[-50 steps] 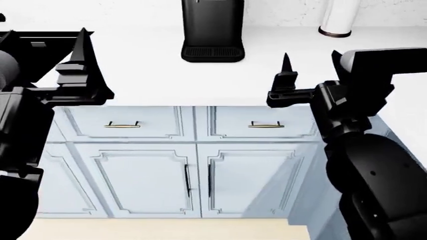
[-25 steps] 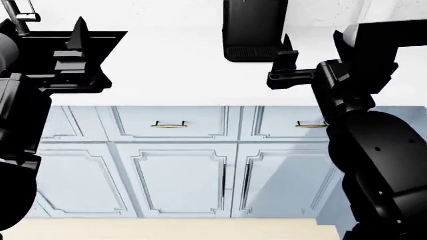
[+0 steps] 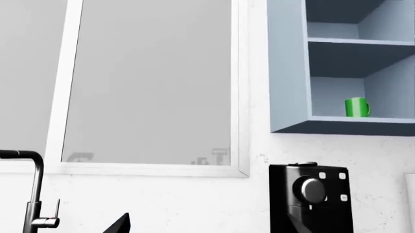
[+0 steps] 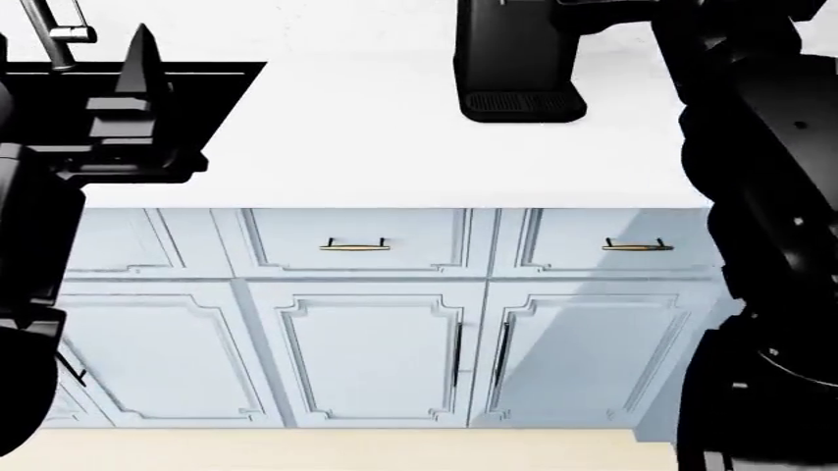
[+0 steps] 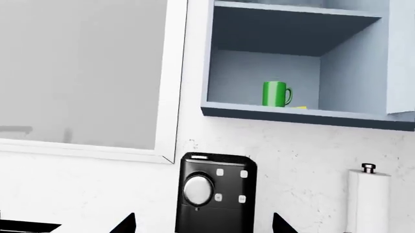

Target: Pick the mug from the cabinet, place it under the coffee machine dispenser, and press the start button.

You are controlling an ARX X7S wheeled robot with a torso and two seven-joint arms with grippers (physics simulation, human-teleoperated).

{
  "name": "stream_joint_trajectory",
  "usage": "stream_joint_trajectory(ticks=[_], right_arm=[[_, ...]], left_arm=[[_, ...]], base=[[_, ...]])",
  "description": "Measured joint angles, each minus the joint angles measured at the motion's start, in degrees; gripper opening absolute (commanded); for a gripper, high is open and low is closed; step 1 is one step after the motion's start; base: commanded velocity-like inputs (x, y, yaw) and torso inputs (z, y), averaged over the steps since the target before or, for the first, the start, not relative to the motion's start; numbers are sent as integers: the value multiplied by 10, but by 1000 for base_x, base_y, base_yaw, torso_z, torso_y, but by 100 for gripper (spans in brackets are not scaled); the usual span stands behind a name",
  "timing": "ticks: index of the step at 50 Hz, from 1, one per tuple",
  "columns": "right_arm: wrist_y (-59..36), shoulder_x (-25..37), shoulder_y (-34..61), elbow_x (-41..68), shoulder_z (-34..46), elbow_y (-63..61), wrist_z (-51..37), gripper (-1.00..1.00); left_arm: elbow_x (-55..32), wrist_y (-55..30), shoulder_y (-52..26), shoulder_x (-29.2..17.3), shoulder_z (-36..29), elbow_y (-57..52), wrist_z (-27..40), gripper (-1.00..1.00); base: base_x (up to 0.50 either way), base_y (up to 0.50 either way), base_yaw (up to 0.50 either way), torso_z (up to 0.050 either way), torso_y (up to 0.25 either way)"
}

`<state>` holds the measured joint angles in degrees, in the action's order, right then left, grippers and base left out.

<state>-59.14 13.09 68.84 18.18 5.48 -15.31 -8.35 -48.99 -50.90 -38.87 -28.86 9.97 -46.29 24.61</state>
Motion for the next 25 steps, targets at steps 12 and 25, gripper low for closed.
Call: stream_joint_trajectory(ticks=[12, 25], right_arm=[[187, -28, 257, -56, 63, 400, 67, 100], [339, -70, 487, -130, 89, 765, 105, 100]], left_arm=[[-16, -8, -2, -8, 7, -13, 9, 100], [-33, -18, -6, -18, 10, -27, 18, 100]], base=[[0, 0, 0, 0, 0], [0, 0, 0, 0, 0]])
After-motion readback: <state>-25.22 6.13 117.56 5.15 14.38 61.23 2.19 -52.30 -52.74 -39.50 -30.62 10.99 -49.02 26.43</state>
